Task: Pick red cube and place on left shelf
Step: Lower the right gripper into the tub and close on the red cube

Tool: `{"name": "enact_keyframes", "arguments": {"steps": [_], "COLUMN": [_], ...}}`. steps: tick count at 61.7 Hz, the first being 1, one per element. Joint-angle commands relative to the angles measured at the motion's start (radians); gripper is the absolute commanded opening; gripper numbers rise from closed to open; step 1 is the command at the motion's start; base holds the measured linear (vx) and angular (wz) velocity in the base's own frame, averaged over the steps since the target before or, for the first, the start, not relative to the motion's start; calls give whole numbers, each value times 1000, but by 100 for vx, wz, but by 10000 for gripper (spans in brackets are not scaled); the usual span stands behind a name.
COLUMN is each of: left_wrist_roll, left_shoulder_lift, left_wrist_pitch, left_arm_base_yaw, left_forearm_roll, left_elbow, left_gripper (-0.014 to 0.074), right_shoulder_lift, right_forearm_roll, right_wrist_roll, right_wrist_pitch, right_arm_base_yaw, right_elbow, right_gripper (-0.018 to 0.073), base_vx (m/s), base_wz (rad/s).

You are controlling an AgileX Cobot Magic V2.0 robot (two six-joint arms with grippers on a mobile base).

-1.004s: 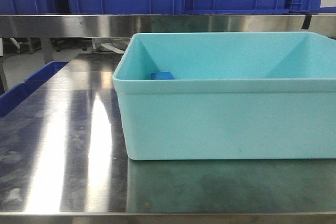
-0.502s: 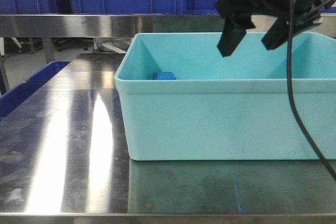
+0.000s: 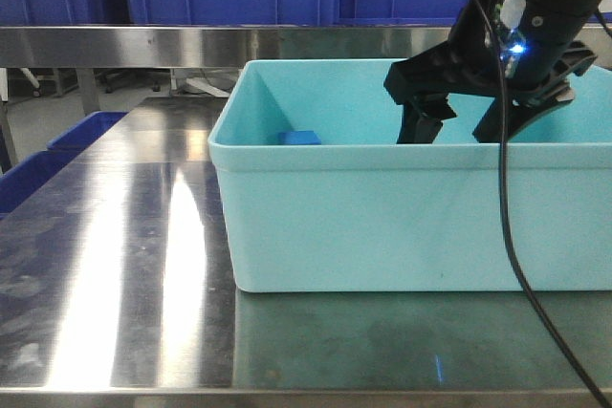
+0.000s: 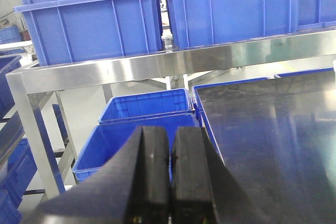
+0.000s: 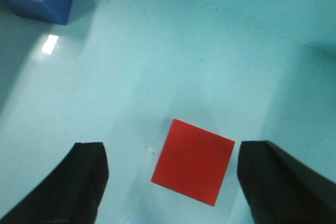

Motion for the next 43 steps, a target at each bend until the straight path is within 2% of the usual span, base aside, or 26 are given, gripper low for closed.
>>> {"name": "enact_keyframes", "arguments": {"steps": [1,43], "left_wrist_roll": [1,1], "left_shoulder_lift": [8,8], "left_wrist_pitch": [-83,-83], "left_arm_base_yaw": [2,2], "left_forearm_roll": [-10,-10], "left_elbow": [22,22], "left_gripper": [106,106], "right_shoulder_lift": [-33,51], "right_forearm_roll": [-13,-54], "right_wrist_roll": [-2,1], "right_wrist_pitch": [-40,-71], "right_arm_base_yaw": [-5,-23], "right_elbow": [-34,-34], "right_gripper": [614,614], "base_vx": [0,0], "base_wz": [0,0]}}
